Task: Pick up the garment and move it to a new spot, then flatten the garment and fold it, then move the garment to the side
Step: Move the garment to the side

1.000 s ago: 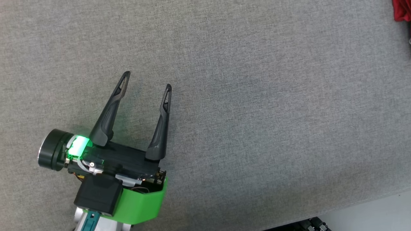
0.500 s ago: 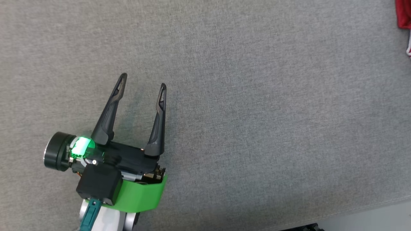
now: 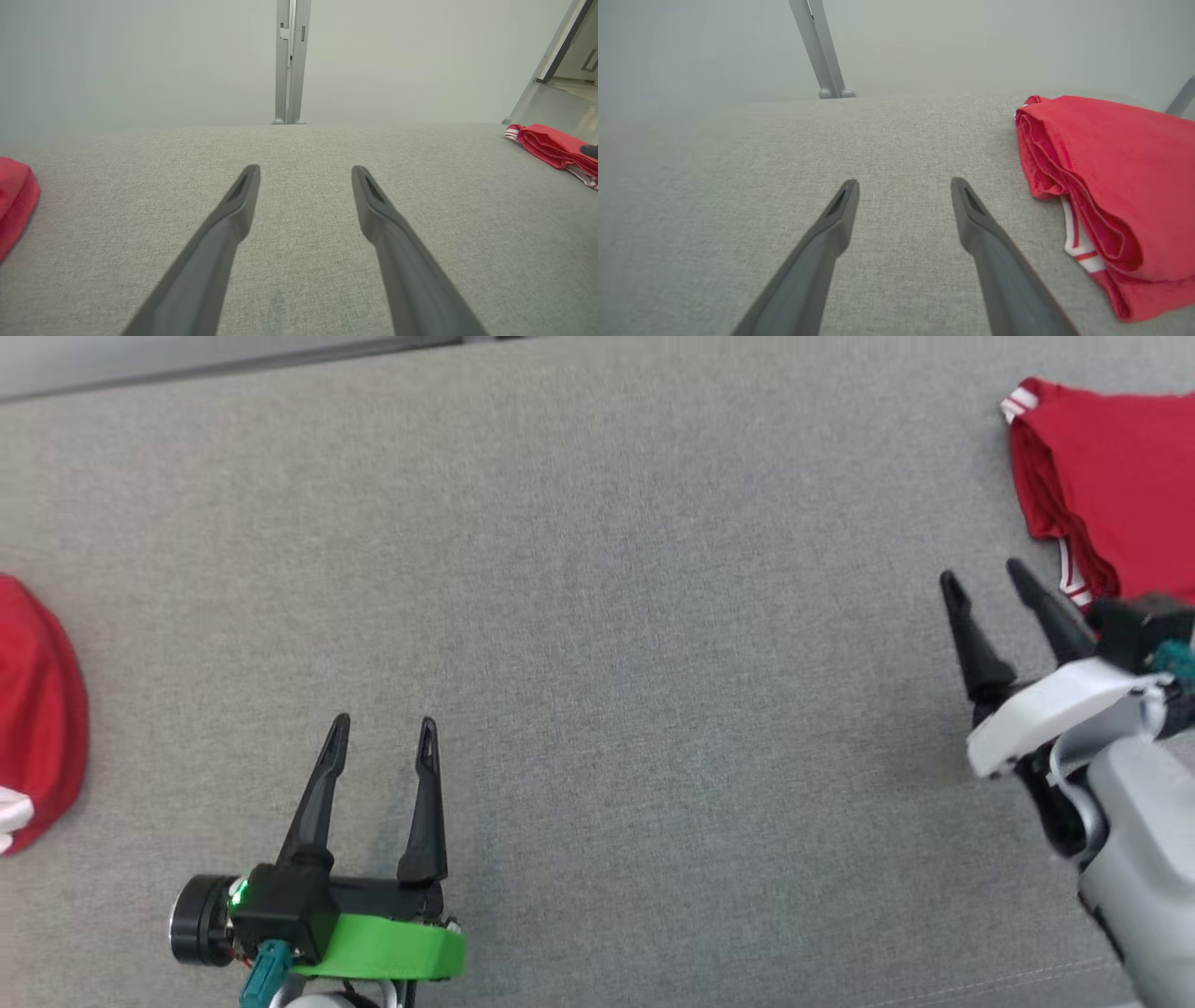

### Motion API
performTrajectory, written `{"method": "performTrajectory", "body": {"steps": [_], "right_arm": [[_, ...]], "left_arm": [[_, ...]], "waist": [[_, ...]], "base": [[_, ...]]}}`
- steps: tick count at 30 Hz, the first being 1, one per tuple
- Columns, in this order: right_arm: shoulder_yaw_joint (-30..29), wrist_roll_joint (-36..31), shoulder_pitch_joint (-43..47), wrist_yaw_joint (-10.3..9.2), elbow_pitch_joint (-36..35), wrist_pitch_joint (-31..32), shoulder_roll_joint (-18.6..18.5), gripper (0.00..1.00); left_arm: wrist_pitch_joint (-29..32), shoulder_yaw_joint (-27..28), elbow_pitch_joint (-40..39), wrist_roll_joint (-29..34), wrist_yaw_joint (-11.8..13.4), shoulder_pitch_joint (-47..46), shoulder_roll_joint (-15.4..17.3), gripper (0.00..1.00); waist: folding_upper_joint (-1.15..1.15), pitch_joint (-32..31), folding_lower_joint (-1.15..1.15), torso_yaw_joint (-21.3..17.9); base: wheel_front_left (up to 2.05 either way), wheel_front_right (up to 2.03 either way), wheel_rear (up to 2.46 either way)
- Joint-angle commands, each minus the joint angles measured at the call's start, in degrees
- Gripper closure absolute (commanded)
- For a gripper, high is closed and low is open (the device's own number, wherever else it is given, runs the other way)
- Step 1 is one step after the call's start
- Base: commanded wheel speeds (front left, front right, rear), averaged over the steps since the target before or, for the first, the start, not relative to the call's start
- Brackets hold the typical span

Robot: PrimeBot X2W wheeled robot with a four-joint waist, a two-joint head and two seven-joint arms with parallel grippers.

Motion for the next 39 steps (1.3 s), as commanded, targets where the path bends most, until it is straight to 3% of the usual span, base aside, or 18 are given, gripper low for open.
{"method": "performTrajectory", "body": {"steps": [1, 8, 14, 23, 39], "right_arm": [[-1.42, -2.22, 3.51, -0.11, -1.4, -0.15, 1.14, 0.0], [-8.99, -12.91, 16.91, -0.11, -12.66, -0.16, 9.72, 0.0], [-11.32, -18.62, 24.87, -0.1, -21.28, -0.17, 14.67, 0.0], [-13.12, -22.9, 32.21, -0.1, -27.96, -0.16, 17.39, 0.0], [-13.6, -21.32, 34.69, -0.1, -27.09, -0.16, 18.11, 0.0]], "left_arm": [[-0.02, 0.42, 0.74, -0.36, -0.14, 1.67, -0.09, 0.0], [-0.03, 2.23, 0.97, -0.72, -0.43, 6.57, -0.46, 0.0], [-0.03, 3.49, 0.32, -0.12, -0.92, 10.55, -0.57, 0.0], [-0.03, 3.17, -0.17, -1.44, -0.3, 13.01, -0.58, 0.0], [-0.03, 2.89, 1.54, -2.33, -0.54, 12.92, -0.58, 0.0]], "waist": [[0.0, -10.81, 0.0, 1.9], [0.0, -17.51, 0.0, 2.77], [0.0, -20.82, 0.0, 3.15], [0.0, -23.06, 0.0, 4.11], [0.0, -24.13, 0.0, 3.86]], "base": [[0.0, 0.0, 0.0], [0.0, 0.0, 0.0], [0.0, 0.0, 0.0], [0.0, 0.0, 0.0], [0.0, 0.0, 0.0]]}}
